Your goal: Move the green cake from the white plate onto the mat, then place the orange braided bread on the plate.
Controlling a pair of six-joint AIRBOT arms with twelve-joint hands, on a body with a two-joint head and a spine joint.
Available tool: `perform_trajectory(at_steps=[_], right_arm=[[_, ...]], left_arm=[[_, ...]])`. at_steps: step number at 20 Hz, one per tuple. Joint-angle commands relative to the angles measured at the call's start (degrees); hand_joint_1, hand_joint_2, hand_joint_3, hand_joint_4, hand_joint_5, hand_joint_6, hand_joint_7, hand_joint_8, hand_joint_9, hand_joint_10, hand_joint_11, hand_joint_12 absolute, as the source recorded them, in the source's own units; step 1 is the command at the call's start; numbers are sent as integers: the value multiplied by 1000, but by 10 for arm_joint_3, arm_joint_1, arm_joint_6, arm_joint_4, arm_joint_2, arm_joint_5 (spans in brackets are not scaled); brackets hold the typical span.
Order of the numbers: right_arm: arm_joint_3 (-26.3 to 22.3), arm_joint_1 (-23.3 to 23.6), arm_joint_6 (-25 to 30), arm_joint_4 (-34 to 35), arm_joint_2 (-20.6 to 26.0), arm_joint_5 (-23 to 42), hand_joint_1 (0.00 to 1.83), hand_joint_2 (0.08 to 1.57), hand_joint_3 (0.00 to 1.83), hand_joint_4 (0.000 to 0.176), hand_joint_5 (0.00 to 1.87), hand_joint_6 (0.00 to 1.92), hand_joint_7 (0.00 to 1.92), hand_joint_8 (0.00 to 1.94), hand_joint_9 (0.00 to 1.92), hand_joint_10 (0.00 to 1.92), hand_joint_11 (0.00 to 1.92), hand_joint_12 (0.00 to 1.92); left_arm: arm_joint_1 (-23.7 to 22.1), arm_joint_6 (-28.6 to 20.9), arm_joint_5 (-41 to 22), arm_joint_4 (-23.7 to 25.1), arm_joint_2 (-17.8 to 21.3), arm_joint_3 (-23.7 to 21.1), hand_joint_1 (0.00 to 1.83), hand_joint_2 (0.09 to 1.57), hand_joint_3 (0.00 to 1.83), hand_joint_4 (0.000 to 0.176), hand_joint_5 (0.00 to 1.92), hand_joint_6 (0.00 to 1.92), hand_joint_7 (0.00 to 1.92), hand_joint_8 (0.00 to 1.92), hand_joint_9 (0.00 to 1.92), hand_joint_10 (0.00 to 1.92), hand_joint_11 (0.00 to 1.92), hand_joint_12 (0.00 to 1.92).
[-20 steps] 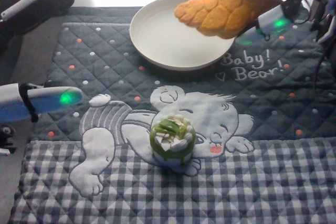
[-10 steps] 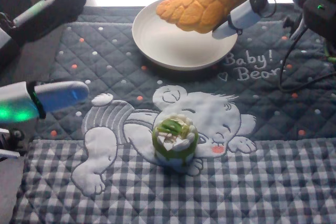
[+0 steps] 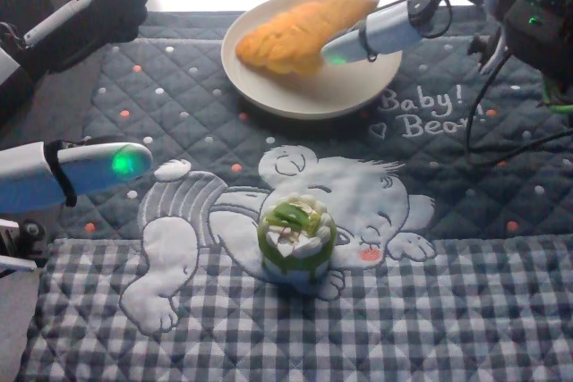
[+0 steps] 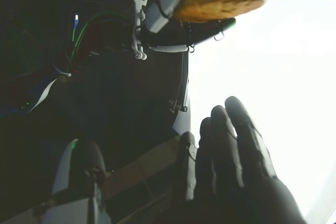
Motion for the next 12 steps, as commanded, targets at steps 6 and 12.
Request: perform_trajectory(at_steps=[6,12], right_arm=[[-102,5,3,-9,96,142,735,737,0,176,0,0,18,4,33,5,0,304],[-214,3,-11,-18,179,214,773,753,0,176,0,0,5,2,0,0,41,87]], left_arm=[[-1,-6,-77,-18,11,-19,604,984,0,125,217,2,189,0,270,2,1,772],[29,13,-113,-47,46,-55,684,913,1,97,293,2,221,1,267,1,0,885]])
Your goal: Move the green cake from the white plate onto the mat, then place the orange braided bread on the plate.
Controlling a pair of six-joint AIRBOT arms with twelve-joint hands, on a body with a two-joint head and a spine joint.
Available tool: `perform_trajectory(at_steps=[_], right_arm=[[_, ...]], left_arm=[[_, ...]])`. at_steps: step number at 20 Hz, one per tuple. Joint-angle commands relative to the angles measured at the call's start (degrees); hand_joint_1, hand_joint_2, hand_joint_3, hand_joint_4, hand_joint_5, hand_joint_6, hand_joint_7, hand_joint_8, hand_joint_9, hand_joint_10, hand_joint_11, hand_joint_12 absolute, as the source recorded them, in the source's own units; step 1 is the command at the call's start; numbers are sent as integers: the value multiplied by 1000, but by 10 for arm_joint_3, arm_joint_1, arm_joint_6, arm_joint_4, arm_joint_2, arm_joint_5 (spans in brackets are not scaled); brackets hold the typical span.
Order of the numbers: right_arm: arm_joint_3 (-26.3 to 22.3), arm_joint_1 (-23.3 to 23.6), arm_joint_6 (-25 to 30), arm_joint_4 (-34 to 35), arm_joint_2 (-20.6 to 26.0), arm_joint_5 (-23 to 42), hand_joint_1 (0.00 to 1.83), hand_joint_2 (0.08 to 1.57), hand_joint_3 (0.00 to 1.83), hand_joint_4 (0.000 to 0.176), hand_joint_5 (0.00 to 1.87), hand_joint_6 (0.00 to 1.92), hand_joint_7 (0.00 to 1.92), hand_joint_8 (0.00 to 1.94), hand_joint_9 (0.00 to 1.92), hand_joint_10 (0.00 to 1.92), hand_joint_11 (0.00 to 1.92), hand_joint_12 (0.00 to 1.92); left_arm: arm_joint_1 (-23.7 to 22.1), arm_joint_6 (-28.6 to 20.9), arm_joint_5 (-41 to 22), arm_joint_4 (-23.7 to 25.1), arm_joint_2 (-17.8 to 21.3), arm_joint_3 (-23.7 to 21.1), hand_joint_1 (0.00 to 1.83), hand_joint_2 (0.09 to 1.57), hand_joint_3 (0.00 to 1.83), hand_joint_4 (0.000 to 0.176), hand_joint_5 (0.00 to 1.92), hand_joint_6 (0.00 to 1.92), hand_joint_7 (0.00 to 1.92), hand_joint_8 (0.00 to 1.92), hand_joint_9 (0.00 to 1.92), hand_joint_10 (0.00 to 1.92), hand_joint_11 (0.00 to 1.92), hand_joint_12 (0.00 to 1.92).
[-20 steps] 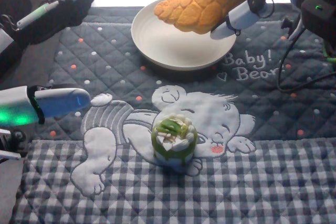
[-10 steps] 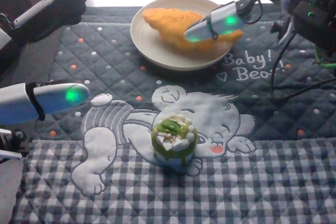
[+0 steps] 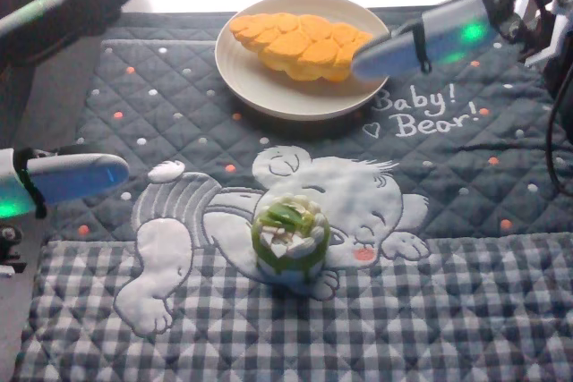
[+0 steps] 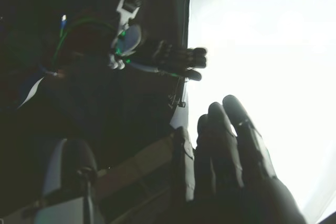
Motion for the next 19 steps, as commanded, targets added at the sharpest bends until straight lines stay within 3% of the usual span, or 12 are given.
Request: perform_trajectory(at_steps=[1,3,4,7,11,12,13,15,16,17,18,19], right_arm=[[-8,3,-1,25,17,83,775,744,0,176,0,0,1,0,0,0,39,88],[-20,-32,-1,39,30,136,729,667,0,176,0,0,9,1,0,0,31,93],[-23,-53,-1,57,33,160,725,675,0,153,9,1,1,0,0,0,5,51],[-39,-111,-1,97,41,229,762,686,2,128,40,13,0,0,0,0,0,0],[-67,-160,-1,119,60,292,657,805,5,11,117,8,17,1,7,1,4,2],[-74,-172,-1,125,67,308,600,897,10,0,54,1,17,0,53,8,12,7],[-84,-188,-1,133,76,327,543,990,12,0,14,0,3,0,10,1,2,1],[-96,-207,-2,146,90,348,647,879,0,0,43,11,0,0,0,0,0,0],[-105,-223,-9,162,97,369,453,891,0,0,115,12,0,0,9,1,0,0],[-113,-238,-20,176,104,386,331,952,6,0,251,16,110,10,81,13,3,1],[-131,-265,-44,203,118,415,405,995,5,0,306,8,166,6,130,12,86,48],[-141,-290,-53,225,125,439,477,1036,15,0,80,1,74,0,47,2,16,9]], left_arm=[[-1,-4,-76,-13,4,-2,687,884,0,89,323,5,226,1,278,3,0,946],[1,-4,-83,-19,4,-3,766,844,0,75,432,14,242,1,284,2,0,943],[1,-4,-85,-20,5,-3,781,853,1,58,472,21,205,0,293,4,0,919],[1,-4,-85,-23,8,-7,808,898,4,27,620,27,165,0,289,0,0,825],[3,-4,-86,-27,13,-12,832,911,4,26,724,37,205,2,285,1,0,829],[4,-4,-86,-28,14,-12,858,910,2,17,741,39,169,0,267,0,0,803],[4,-4,-86,-28,16,-13,866,901,0,18,738,32,157,0,257,0,0,780],[4,-4,-86,-29,20,-16,964,846,0,30,799,33,295,10,309,5,0,754],[5,-4,-86,-29,21,-17,948,865,2,23,764,12,286,4,247,0,0,675],[6,-4,-86,-30,22,-18,900,877,8,33,736,2,285,3,224,0,0,665],[6,-5,-86,-31,22,-19,879,897,11,32,768,15,295,4,219,0,0,702],[6,-4,-86,-32,22,-19,911,887,3,29,794,23,310,5,219,0,0,688]])
